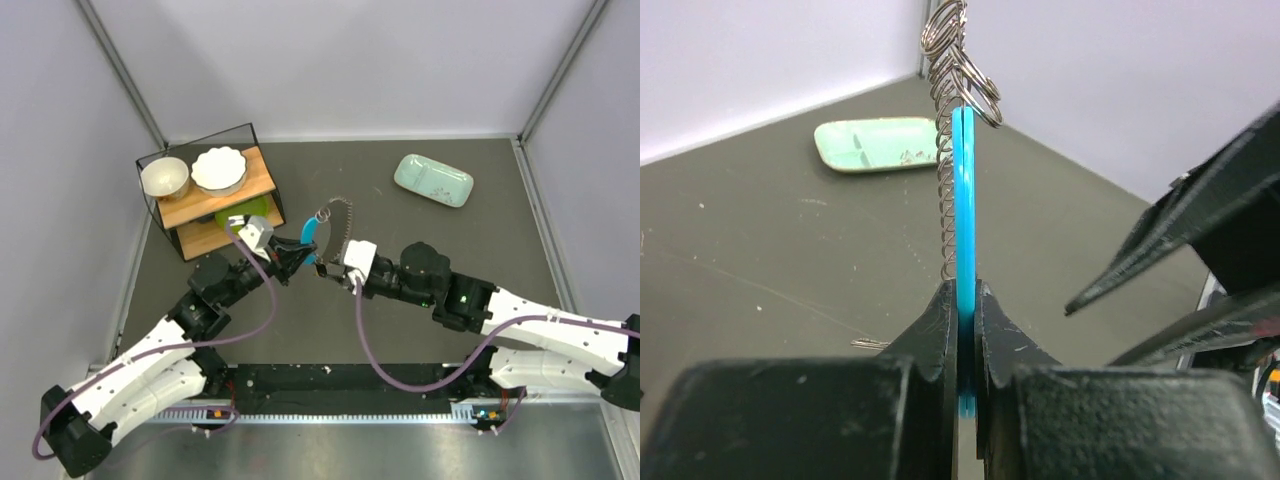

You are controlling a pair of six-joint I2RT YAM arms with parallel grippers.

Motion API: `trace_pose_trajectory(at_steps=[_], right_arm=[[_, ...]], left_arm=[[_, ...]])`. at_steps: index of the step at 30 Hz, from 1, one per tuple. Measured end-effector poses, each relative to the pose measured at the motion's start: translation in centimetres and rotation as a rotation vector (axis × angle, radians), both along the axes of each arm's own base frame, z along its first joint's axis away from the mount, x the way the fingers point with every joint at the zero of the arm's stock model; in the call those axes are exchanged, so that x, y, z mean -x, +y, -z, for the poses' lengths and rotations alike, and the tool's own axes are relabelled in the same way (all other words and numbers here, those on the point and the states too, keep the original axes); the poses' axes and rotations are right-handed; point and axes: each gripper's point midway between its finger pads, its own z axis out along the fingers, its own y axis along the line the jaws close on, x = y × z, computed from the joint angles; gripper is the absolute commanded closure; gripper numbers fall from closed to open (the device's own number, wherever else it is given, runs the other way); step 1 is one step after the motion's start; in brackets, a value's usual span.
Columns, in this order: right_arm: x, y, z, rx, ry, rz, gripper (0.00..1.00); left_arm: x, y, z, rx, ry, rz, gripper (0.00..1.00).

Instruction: Remove the keys from the keyring

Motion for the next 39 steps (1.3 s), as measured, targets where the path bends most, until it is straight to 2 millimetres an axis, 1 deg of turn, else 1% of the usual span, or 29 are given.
trace_pose_trajectory(at_steps=[3, 7, 10, 14, 19, 22, 24, 25, 26, 27, 28, 33, 39], right_arm=[[-0.8, -0.1, -0.8, -0.084, 0.075, 0.089, 0.63], [-1.4, -0.1, -1.9, -0.191, 0.159, 0.160, 0.60], [-1.7, -0.1, -2.0, -0.233, 0.200, 0.191, 0.60], [-2.1, 0.4, -1.4, -0.249, 0.244, 0.218, 0.60], [-2.9, 1.0, 0.9, -0.204, 0.280, 0.267, 0.61], [-3.5, 1.1, 2.0, -0.177, 0.293, 0.304, 0.64], [-3.7, 1.2, 2.2, -0.174, 0.300, 0.314, 0.69], [-3.8, 1.3, 2.1, -0.174, 0.302, 0.316, 0.74], [-3.8, 1.4, 2.1, -0.175, 0.304, 0.316, 0.90], [-3.8, 1.6, 2.0, -0.177, 0.309, 0.313, 0.96], [-3.7, 1.7, 2.0, -0.179, 0.314, 0.309, 1.00], [-3.2, 2.1, 1.9, -0.191, 0.347, 0.289, 1.00], [-3.2, 2.0, 2.1, -0.192, 0.365, 0.295, 1.00]], left_arm=[[0.4, 0.3, -1.1, 0.044, -0.016, 0.002, 1.00], [0.9, 0.6, -2.9, 0.099, -0.048, 0.007, 1.00], [1.1, 0.7, -3.3, 0.112, -0.055, 0.008, 1.00], [1.1, 0.6, -3.3, 0.116, -0.048, 0.009, 1.00], [1.1, 0.6, -3.3, 0.120, -0.044, 0.009, 1.00], [1.0, 0.7, -3.3, 0.120, -0.044, 0.003, 1.00], [0.9, 0.8, -3.3, 0.120, -0.042, -0.007, 1.00], [0.8, 0.8, -3.3, 0.120, -0.042, -0.010, 1.00], [0.7, 0.9, -3.3, 0.121, -0.042, -0.014, 1.00], [0.7, 0.9, -3.3, 0.122, -0.042, -0.017, 1.00], [0.7, 0.9, -3.3, 0.121, -0.042, -0.019, 1.00], [0.1, 1.3, -3.2, 0.104, -0.044, -0.053, 1.00], [-0.4, 1.1, -2.7, 0.071, -0.051, -0.073, 1.00]])
